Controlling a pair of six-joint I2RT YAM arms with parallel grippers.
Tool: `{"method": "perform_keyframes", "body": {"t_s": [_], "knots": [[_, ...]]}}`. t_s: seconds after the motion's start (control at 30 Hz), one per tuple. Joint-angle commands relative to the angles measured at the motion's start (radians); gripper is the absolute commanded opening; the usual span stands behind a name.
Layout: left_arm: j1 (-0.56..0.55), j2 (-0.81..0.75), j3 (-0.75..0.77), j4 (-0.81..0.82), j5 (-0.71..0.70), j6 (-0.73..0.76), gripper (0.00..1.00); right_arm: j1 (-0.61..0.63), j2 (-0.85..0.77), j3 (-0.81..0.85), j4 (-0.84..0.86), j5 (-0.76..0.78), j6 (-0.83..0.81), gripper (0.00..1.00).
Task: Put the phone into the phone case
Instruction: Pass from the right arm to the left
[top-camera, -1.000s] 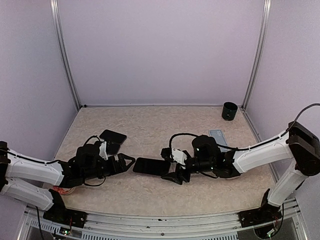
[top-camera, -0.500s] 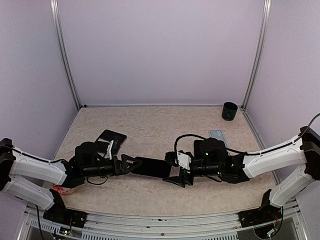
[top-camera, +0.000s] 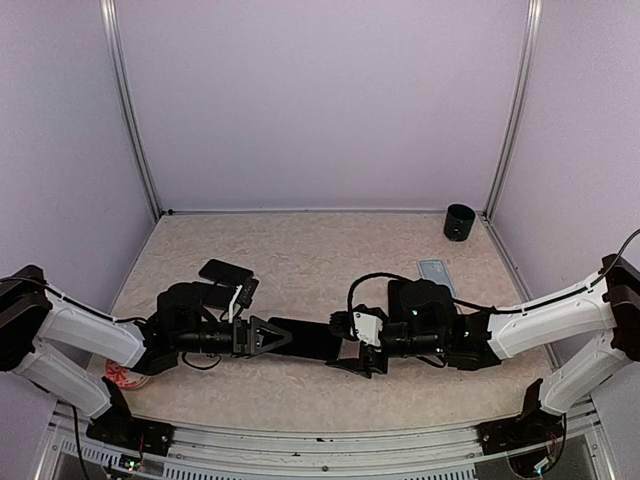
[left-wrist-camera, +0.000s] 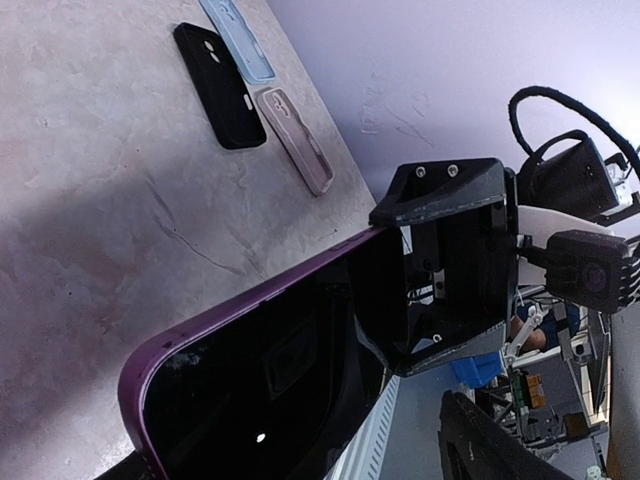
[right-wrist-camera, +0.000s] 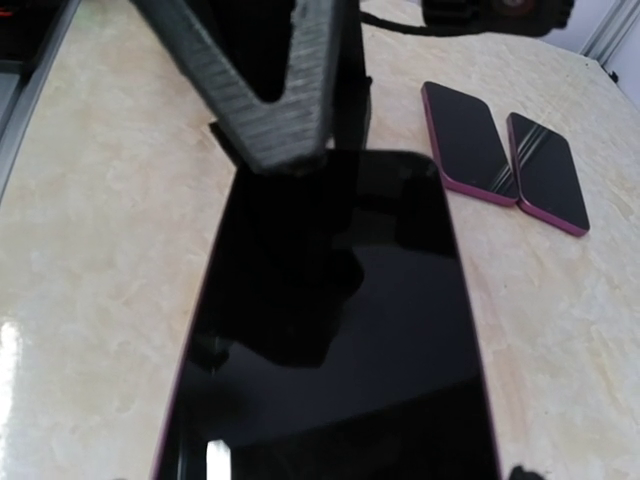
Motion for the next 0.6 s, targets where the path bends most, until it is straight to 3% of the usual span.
{"method": "perform_keyframes", "body": {"t_s": [0.0, 0.37, 0.57], "knots": [[0.004, 0.022, 0.034, 0.075, 0.068, -0.008, 0.73, 0.016, -0.021, 0.01, 0.056, 0.004, -0.022, 0.46], [0.005, 0.056, 0.053, 0.114, 0.116, -0.021, 0.43, 0.017, -0.042, -0.015, 0.048, 0.007, -0.053, 0.47], [0.004, 0.071, 0.054, 0.151, 0.135, -0.036, 0.33, 0.017, -0.076, -0.042, 0.048, 0.014, -0.069, 0.47]]}}
